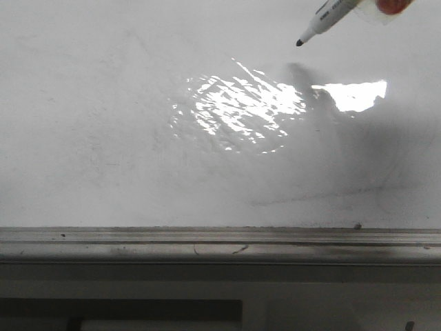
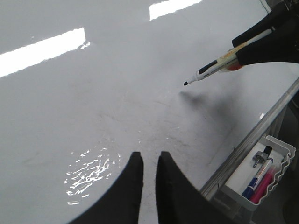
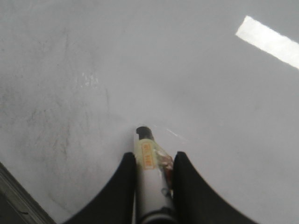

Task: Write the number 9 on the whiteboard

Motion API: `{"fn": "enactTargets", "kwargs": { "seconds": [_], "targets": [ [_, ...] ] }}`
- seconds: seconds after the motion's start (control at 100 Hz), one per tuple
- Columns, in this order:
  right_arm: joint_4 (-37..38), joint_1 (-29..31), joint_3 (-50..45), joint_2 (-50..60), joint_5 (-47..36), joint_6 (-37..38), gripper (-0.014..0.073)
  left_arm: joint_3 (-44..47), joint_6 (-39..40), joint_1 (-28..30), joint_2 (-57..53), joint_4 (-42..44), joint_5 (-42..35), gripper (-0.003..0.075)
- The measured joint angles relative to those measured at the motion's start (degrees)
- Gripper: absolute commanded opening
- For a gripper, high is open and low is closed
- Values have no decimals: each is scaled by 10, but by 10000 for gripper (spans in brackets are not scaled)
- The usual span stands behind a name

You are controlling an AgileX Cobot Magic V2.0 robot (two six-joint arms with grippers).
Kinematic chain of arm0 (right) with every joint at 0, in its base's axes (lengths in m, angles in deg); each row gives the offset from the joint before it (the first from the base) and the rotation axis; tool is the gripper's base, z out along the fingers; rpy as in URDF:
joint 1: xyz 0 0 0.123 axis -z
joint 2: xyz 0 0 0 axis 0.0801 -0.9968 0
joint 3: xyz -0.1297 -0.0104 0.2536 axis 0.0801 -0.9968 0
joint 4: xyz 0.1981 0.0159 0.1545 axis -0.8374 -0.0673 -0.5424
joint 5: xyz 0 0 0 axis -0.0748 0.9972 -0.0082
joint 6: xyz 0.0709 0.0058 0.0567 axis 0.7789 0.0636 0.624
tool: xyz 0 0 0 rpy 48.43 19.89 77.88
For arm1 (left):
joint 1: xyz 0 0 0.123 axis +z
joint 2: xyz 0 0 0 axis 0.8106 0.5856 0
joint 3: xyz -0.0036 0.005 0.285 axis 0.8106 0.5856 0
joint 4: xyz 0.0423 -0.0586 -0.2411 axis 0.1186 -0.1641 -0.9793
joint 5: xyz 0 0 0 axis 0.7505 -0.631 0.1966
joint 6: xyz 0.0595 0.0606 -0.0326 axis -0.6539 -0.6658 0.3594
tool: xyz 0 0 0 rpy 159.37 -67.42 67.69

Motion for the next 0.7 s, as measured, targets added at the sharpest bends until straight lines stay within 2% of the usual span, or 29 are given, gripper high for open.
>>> {"fn": "enactTargets", "kwargs": {
  "seconds": [0.26, 0.7],
  "targets": [
    [-15, 30, 0, 0, -15, 1, -41, 0, 0, 0, 0, -1, -1, 48],
    [-20, 33, 0, 0, -21, 1, -41, 0, 0, 0, 0, -4, -1, 48]
  ]
}}
